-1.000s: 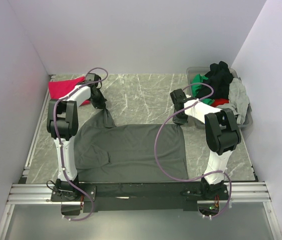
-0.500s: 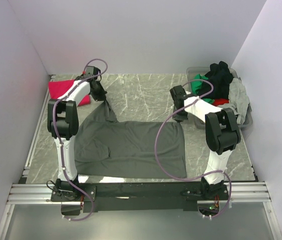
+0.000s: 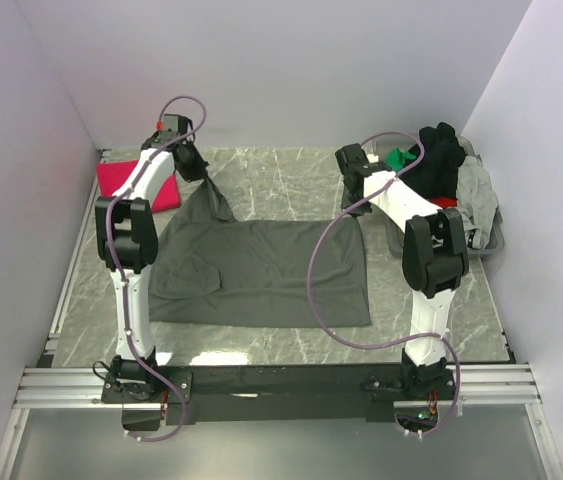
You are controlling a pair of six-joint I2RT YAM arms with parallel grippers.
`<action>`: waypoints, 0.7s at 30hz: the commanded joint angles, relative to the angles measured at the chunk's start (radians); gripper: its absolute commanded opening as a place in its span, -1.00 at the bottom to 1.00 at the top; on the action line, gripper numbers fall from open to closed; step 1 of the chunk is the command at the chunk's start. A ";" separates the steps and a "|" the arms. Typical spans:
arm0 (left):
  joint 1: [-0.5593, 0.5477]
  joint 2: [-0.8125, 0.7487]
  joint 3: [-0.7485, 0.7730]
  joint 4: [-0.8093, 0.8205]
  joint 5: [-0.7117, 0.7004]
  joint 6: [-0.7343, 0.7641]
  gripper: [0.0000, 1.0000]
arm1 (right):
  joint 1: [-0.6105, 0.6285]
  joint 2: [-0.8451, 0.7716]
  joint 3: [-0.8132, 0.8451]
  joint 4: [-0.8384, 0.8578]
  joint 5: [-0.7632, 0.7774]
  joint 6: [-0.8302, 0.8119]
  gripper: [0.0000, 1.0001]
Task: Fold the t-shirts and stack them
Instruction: Fold the tshirt
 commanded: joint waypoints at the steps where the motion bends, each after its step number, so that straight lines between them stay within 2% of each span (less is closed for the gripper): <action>1: 0.015 -0.051 0.031 0.006 0.016 0.019 -0.99 | -0.012 -0.004 0.062 -0.040 0.038 -0.014 -1.00; 3: 0.017 -0.090 -0.011 0.012 0.009 0.019 -0.99 | -0.012 -0.018 0.046 -0.027 0.036 -0.016 -1.00; 5: 0.018 -0.204 -0.162 0.025 -0.007 0.010 -0.99 | -0.010 -0.040 0.007 -0.008 0.033 -0.024 -1.00; 6: 0.018 -0.205 -0.163 0.025 -0.007 0.010 -0.99 | -0.010 -0.047 0.006 -0.003 0.033 -0.024 -1.00; 13: 0.020 -0.422 -0.455 0.031 -0.037 -0.030 -0.99 | -0.007 -0.117 -0.118 0.045 0.013 -0.025 -1.00; 21: 0.020 -0.649 -0.666 0.003 -0.059 -0.065 -0.99 | 0.019 -0.208 -0.253 0.095 0.012 -0.016 -1.00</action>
